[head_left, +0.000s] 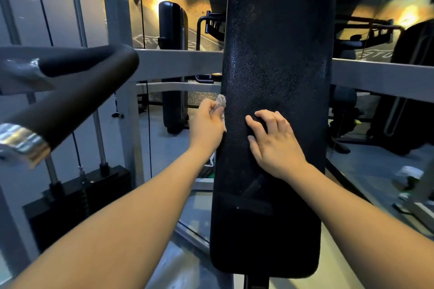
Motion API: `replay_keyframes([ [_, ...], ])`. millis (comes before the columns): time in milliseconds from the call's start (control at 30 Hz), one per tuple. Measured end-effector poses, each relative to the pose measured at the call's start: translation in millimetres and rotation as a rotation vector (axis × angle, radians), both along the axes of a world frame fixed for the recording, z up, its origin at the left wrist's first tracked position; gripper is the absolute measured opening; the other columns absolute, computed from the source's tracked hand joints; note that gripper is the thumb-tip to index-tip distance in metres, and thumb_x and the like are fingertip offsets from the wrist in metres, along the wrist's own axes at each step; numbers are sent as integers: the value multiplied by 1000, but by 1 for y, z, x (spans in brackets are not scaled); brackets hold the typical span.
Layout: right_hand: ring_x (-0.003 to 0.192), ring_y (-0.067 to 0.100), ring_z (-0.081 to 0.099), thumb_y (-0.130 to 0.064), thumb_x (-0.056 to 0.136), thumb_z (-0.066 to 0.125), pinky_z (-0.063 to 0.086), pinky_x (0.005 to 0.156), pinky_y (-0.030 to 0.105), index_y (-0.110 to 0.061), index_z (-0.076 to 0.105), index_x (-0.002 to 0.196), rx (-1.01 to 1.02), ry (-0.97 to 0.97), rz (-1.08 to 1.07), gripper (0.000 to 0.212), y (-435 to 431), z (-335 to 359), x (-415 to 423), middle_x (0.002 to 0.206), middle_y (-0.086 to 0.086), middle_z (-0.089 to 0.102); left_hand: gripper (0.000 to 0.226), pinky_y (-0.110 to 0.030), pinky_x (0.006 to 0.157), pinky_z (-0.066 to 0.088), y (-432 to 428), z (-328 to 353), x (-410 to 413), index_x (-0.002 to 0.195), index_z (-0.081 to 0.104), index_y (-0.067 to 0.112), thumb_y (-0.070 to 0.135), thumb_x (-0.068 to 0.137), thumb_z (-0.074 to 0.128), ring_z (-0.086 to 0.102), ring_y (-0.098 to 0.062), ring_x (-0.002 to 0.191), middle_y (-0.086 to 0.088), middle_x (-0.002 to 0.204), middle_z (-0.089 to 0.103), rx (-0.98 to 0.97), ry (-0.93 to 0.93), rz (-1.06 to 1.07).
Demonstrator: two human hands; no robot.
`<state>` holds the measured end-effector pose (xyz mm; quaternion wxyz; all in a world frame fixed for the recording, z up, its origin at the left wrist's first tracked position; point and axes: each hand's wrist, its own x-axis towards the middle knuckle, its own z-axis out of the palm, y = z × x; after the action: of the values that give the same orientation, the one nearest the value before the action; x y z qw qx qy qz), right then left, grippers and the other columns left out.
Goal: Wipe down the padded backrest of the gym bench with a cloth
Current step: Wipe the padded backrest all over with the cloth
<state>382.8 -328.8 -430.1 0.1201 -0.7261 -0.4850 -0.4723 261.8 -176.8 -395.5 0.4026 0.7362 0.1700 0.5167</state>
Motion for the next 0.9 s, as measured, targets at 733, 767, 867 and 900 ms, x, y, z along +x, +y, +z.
replay_keyframes([
  [733, 158, 26, -16, -57, 106, 24, -10, 127, 46, -40, 0, 164, -213, 349, -197, 65, -26, 11, -26, 172, 6, -12, 18, -30, 60, 41, 18, -77, -20, 83, 54, 17, 16, 101, 53, 57, -22, 71, -10, 71, 57, -229, 307, -264],
  [767, 158, 25, -15, -59, 104, 21, -9, 127, 45, -41, 1, 164, -214, 338, -197, 65, -26, 11, -24, 172, 6, -11, 19, -29, 59, 43, 19, -76, -18, 84, 54, 18, 17, 102, 52, 59, -21, 69, -9, 72, 59, -297, 266, -260],
  [867, 159, 26, -10, -60, 105, 28, -6, 127, 45, -41, 7, 164, -203, 314, -185, 65, -27, 10, -21, 172, 6, -6, 14, -34, 62, 50, 27, -26, 2, 93, 55, 18, 22, 105, 49, 61, -20, 76, -10, 91, 64, -429, 31, -185],
  [900, 159, 26, -10, -58, 106, 31, -7, 127, 45, -41, 7, 164, -205, 320, -186, 65, -27, 10, -21, 172, 7, -6, 13, -34, 59, 49, 29, -5, 7, 96, 55, 15, 23, 105, 48, 60, -20, 75, -10, 93, 64, -405, -25, -189],
])
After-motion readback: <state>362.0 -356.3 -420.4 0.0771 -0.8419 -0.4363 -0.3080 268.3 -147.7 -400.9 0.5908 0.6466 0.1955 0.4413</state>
